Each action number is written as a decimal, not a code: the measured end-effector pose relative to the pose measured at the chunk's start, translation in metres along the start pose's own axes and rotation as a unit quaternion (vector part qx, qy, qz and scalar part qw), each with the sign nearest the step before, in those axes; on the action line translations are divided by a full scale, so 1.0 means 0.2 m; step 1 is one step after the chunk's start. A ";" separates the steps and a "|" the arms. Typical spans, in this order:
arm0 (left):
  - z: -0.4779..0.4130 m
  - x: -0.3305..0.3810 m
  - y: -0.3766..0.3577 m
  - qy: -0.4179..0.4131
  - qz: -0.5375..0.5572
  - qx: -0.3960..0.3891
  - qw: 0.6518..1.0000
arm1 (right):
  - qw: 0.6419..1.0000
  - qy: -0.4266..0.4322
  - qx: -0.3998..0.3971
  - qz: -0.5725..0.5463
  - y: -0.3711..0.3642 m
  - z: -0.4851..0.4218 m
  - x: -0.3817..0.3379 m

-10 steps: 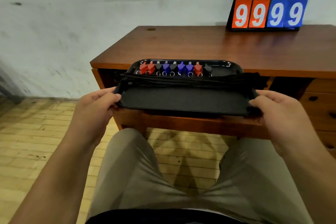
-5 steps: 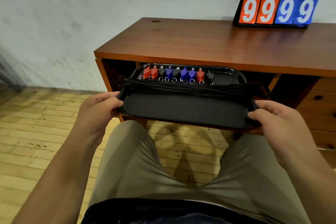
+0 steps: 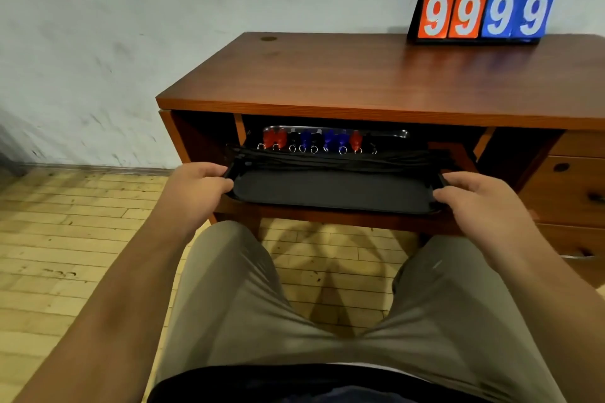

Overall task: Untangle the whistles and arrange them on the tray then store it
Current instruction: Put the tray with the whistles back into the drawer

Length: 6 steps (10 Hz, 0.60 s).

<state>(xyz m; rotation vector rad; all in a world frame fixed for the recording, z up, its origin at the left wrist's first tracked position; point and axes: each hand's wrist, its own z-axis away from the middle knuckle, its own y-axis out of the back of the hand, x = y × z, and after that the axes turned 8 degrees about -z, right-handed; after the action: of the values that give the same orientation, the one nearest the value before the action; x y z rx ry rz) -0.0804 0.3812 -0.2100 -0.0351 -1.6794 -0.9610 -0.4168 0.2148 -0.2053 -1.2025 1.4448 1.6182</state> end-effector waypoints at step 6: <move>-0.43 0.15 -0.14 0.021 -0.131 -0.043 0.990 | 0.981 0.008 -0.033 0.189 -0.07 -0.45 -0.01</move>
<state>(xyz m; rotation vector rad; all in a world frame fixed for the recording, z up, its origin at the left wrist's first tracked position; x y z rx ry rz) -0.0364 0.2986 -0.2001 0.1503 -1.6282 -1.2226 -0.3839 0.1289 -0.2058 -1.0200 1.7206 1.9241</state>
